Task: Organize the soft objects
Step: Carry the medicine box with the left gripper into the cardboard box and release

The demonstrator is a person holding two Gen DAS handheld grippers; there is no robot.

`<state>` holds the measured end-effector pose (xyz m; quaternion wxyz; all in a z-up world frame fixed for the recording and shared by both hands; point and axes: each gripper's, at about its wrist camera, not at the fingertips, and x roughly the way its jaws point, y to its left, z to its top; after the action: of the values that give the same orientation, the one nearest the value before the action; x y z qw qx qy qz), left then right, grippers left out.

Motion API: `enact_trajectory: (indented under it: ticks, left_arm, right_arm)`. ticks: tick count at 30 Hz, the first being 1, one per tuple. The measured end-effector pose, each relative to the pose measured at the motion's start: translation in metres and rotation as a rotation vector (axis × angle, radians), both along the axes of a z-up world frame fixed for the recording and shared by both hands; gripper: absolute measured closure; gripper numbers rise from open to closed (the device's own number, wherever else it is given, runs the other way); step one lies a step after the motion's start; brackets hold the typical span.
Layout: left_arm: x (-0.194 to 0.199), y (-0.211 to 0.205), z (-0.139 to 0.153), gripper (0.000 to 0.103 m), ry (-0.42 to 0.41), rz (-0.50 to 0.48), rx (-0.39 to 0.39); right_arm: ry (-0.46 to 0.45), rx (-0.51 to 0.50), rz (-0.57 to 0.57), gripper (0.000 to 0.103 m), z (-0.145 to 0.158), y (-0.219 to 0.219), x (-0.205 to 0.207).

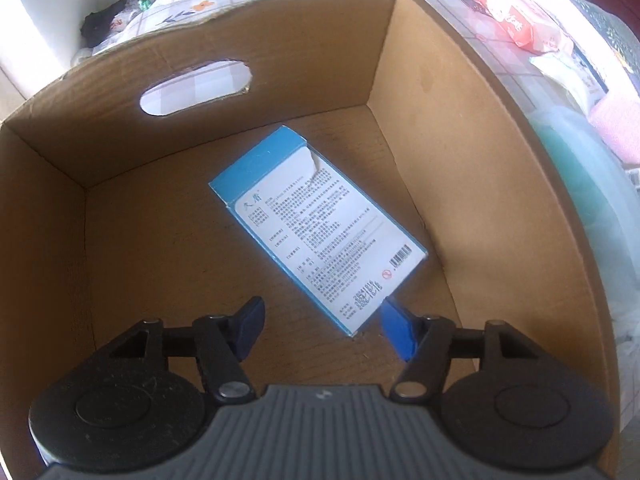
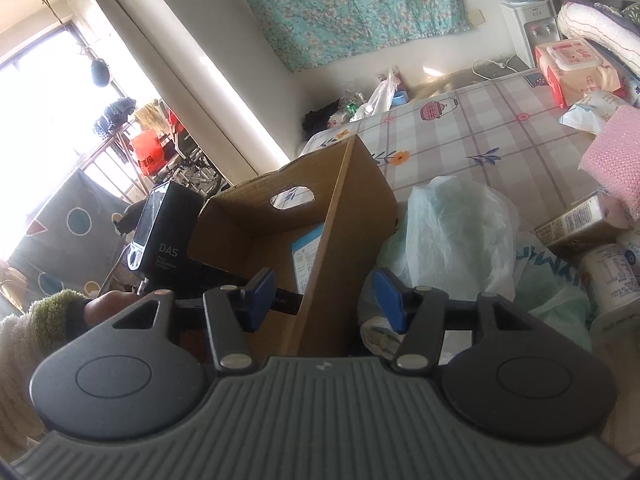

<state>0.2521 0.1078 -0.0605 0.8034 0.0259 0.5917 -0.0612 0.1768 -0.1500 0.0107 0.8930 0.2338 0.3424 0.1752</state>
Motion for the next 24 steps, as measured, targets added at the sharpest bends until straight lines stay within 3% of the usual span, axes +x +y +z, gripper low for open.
enact_trajectory:
  ticks: [4, 6, 8, 18, 24]
  left_arm:
    - [0.021, 0.027, -0.001, 0.039, 0.020, 0.217, -0.134]
    - [0.032, 0.032, -0.009, 0.047, 0.043, 0.269, -0.172]
    - [0.039, 0.031, -0.012, 0.048, 0.028, 0.291, -0.206]
    - [0.066, 0.004, -0.013, 0.055, -0.055, 0.199, -0.216]
    - [0.072, 0.003, -0.015, 0.055, -0.082, 0.225, -0.226]
  right_arm:
    - [0.016, 0.014, 0.003, 0.047, -0.006, 0.000, 0.006]
    - [0.020, 0.015, 0.009, 0.047, -0.008, 0.001, 0.006]
    - [0.021, 0.008, 0.009, 0.046, -0.007, 0.001, 0.006]
    - [0.035, -0.001, -0.022, 0.046, -0.011, -0.005, 0.009]
    - [0.037, -0.012, -0.025, 0.046, -0.011, -0.004, 0.007]
